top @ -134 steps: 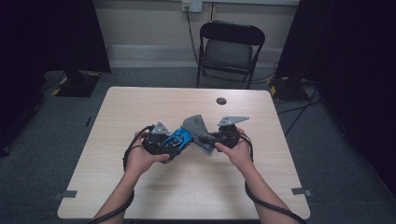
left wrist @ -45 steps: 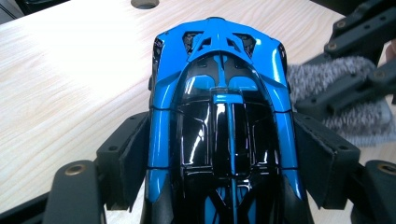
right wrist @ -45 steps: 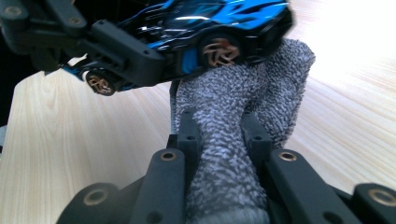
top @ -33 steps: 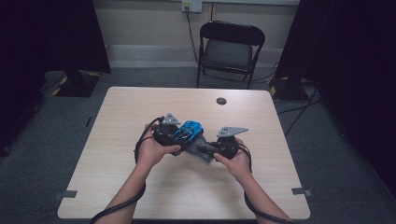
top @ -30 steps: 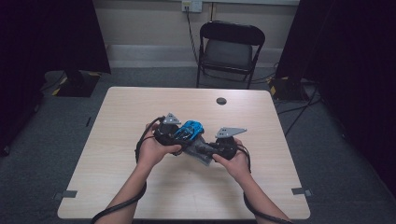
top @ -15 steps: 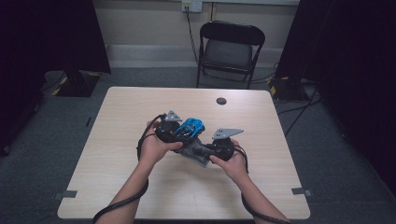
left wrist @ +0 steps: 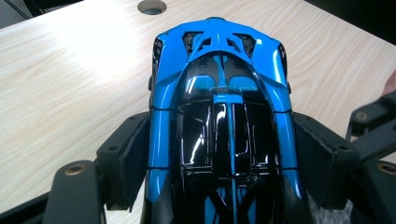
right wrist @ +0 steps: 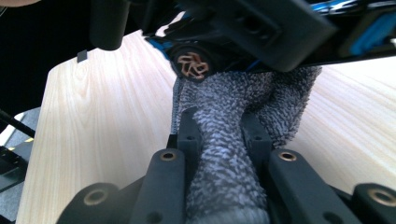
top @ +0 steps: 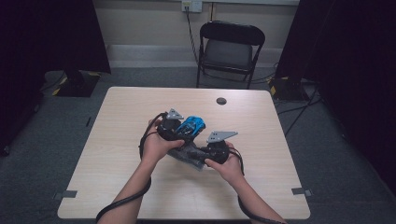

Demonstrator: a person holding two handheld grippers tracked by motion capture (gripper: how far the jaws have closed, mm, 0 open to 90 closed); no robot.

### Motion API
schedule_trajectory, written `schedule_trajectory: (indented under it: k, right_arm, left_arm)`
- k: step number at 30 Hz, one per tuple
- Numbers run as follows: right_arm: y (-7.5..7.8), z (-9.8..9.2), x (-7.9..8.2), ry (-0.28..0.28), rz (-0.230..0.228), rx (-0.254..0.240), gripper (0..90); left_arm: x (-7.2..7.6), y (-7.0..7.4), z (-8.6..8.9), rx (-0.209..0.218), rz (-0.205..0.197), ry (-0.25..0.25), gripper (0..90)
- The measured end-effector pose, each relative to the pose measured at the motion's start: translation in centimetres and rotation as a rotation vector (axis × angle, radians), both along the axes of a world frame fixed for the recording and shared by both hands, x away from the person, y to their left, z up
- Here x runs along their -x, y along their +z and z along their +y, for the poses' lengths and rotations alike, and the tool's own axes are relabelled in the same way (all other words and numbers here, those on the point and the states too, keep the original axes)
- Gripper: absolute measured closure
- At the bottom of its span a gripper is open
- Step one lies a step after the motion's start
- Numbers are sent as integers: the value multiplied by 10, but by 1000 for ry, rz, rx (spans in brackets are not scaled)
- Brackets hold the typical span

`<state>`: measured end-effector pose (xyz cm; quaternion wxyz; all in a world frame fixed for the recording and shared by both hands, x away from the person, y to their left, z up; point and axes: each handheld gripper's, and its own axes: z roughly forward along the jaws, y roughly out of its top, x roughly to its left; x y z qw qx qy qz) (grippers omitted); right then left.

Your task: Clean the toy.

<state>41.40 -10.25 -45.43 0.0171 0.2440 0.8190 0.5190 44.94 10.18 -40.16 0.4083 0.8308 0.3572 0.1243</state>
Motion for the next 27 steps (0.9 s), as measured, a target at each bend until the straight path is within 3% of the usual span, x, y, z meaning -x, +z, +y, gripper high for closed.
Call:
schedule_trajectory:
  k: [17, 23, 27]
  right_arm:
    - [-7, 16, 11, 75, 5, 8, 745]
    - [-9, 17, 14, 101, 1, 38, 745]
    - [-9, 10, 12, 81, -7, 61, 745]
  left_arm:
    - [-4, -4, 2, 18, -1, 31, 260]
    - [-5, -1, 7, 19, -6, 50, 260]
    - [-4, 5, 13, 20, -15, 50, 260]
